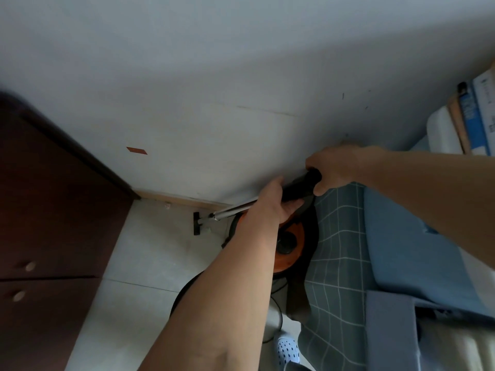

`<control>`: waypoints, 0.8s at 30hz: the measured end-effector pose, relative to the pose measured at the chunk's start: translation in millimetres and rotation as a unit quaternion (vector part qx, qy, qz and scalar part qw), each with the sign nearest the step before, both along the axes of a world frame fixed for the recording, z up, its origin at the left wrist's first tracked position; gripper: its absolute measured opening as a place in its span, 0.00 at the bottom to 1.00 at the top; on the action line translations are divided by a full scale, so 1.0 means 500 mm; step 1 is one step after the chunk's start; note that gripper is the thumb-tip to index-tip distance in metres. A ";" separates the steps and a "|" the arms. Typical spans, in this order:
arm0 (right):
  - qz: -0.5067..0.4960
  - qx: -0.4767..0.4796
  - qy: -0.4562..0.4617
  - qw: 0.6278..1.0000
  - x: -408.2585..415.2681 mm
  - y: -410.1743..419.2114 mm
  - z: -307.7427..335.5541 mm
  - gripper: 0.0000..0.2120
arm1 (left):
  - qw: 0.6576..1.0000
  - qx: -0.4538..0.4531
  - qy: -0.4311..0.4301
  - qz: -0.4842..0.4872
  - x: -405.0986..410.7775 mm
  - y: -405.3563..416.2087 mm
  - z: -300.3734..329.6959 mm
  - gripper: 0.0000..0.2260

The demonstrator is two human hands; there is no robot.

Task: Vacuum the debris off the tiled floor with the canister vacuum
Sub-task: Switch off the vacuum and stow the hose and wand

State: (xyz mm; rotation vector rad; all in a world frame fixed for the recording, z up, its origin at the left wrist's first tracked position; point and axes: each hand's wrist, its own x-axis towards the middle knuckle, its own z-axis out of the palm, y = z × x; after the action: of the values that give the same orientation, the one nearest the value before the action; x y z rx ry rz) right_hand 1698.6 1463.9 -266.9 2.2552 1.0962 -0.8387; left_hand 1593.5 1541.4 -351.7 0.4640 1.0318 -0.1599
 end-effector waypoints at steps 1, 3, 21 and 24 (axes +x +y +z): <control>0.002 -0.001 0.000 1.000 0.000 -0.003 -0.003 0.30 | 1.000 -0.003 -0.003 0.003 -0.001 0.000 0.001 0.16; 0.008 -0.002 0.000 1.000 -0.001 -0.007 -0.009 0.30 | 1.000 -0.012 -0.009 0.011 -0.003 -0.001 0.003 0.15; 0.043 -0.032 -0.005 0.999 -0.009 -0.008 -0.046 0.25 | 1.000 -0.013 0.021 -0.009 -0.010 0.000 -0.018 0.16; 0.059 -0.047 -0.002 0.997 -0.012 -0.006 -0.047 0.24 | 1.000 -0.017 0.013 -0.005 -0.015 -0.001 -0.027 0.13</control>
State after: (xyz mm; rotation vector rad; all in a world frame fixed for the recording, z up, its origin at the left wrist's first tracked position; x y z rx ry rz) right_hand 1692.8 1460.9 -290.5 2.0928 1.1504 -0.8191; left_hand 1585.8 1541.1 -365.2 0.4378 1.0512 -0.1920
